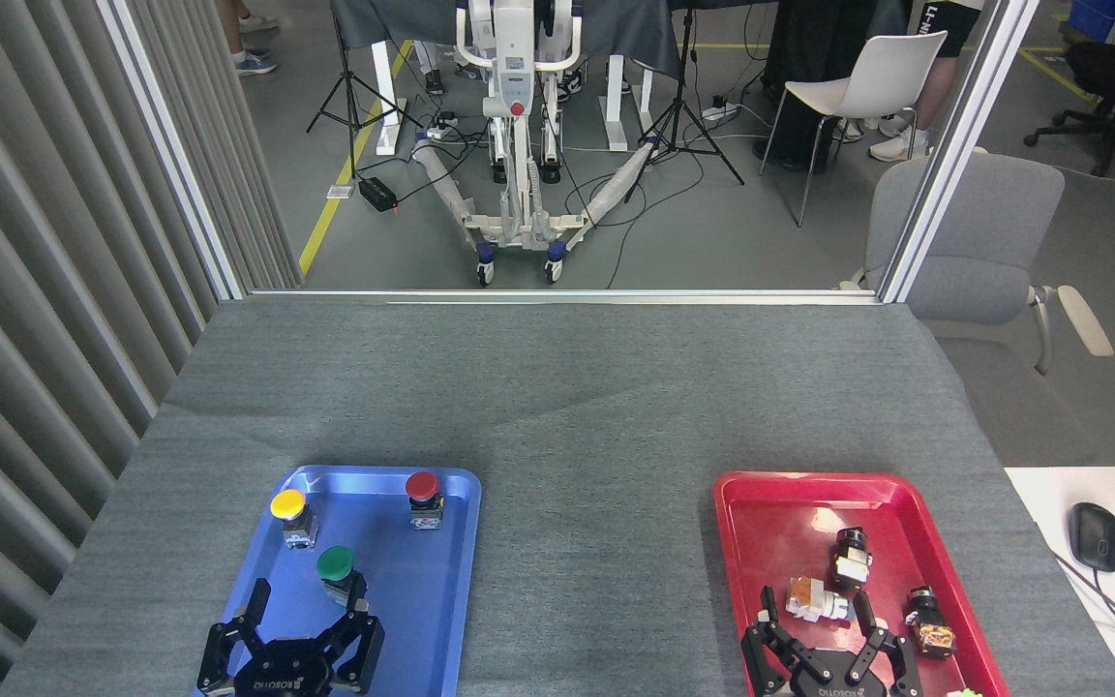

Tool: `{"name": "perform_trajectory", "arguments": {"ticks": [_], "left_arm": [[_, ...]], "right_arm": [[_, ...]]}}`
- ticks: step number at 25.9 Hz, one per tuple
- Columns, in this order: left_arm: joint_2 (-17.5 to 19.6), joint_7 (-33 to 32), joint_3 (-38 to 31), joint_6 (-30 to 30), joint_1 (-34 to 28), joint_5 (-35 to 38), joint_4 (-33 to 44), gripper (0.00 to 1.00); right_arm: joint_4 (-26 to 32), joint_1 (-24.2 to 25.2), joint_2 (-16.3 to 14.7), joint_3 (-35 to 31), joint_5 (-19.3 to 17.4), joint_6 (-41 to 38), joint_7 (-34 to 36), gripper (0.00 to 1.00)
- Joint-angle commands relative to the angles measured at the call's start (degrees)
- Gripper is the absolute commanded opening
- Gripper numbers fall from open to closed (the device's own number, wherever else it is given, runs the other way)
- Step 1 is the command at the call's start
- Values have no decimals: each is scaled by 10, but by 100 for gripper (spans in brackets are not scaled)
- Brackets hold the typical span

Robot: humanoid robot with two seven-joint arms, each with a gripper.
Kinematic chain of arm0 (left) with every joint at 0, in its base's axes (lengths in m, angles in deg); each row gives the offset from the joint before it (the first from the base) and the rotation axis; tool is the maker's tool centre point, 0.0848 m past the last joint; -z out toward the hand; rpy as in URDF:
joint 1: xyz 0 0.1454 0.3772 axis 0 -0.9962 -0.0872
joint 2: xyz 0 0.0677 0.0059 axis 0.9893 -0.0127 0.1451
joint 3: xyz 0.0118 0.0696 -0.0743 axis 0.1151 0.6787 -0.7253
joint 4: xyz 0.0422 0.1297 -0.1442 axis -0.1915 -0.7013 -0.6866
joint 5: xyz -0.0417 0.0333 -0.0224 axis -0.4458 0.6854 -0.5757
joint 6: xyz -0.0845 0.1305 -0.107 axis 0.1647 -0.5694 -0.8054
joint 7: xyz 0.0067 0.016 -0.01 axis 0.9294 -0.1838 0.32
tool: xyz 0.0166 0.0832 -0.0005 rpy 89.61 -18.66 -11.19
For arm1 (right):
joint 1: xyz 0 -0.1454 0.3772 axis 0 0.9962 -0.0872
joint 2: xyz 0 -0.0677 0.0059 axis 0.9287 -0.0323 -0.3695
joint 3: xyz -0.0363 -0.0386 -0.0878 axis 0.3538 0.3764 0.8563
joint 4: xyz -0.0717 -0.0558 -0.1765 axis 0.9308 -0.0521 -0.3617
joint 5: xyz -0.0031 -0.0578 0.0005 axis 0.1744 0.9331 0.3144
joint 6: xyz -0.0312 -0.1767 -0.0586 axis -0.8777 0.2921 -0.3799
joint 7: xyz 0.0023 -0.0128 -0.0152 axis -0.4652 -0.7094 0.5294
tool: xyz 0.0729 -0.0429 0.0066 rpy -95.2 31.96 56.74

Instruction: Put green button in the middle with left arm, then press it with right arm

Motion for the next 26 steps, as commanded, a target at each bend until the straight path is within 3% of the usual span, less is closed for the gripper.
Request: {"name": "perform_trajectory", "arguments": {"ticks": [1,18,26], "left_arm": [[0,3,0,0,0,0,0,100],[1,10,0,3,-7,1,7,100],[1,10,2,35,-7,0,5,100]], "right_arm": [[-1,0,-1,0,-1,-1,1,100],[-11,-10,-1,0,-2,-2,1,100],[-11,-6,0,0,-3,-2,1,100]]}}
